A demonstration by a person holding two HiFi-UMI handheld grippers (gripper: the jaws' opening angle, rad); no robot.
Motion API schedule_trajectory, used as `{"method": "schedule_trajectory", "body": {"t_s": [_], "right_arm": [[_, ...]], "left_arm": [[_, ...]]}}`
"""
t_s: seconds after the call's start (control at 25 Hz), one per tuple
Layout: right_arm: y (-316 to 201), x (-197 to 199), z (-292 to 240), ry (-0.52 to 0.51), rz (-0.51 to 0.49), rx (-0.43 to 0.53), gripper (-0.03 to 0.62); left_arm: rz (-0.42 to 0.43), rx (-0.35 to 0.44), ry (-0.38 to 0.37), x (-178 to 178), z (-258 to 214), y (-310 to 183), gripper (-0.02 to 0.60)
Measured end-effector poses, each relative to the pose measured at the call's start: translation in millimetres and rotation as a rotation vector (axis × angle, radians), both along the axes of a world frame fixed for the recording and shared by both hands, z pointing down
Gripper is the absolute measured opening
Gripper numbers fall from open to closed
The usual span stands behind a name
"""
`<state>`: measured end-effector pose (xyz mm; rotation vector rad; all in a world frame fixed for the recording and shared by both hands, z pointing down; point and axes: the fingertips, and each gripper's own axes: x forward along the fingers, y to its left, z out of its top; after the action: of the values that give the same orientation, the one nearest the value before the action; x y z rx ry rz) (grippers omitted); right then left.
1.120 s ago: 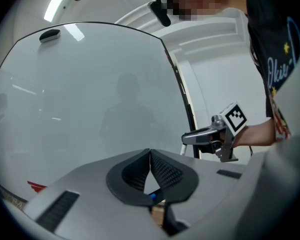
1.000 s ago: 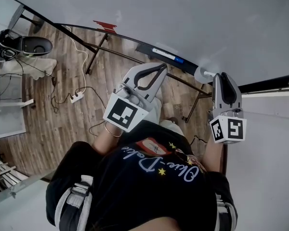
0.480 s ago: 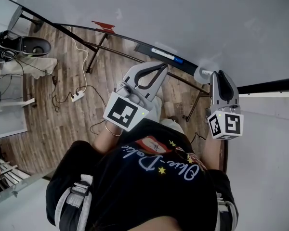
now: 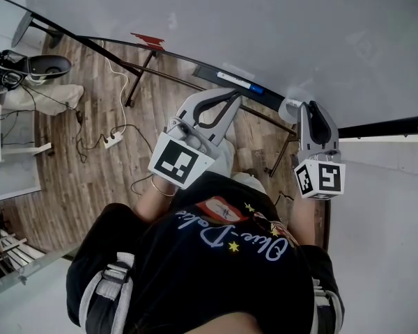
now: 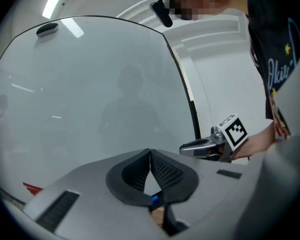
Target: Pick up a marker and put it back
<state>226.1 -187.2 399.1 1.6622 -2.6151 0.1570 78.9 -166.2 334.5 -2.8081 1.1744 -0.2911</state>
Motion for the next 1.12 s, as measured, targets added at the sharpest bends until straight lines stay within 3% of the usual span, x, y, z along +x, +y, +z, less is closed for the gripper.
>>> {"method": "schedule_trajectory", "body": {"t_s": [1.12], "right_arm": [[22.3, 3.1, 12.3, 0.071, -0.015, -0.045, 0.072]], "left_arm": [[0.033, 0.003, -0.005, 17.6, 0.2, 6.2, 0.003]]}}
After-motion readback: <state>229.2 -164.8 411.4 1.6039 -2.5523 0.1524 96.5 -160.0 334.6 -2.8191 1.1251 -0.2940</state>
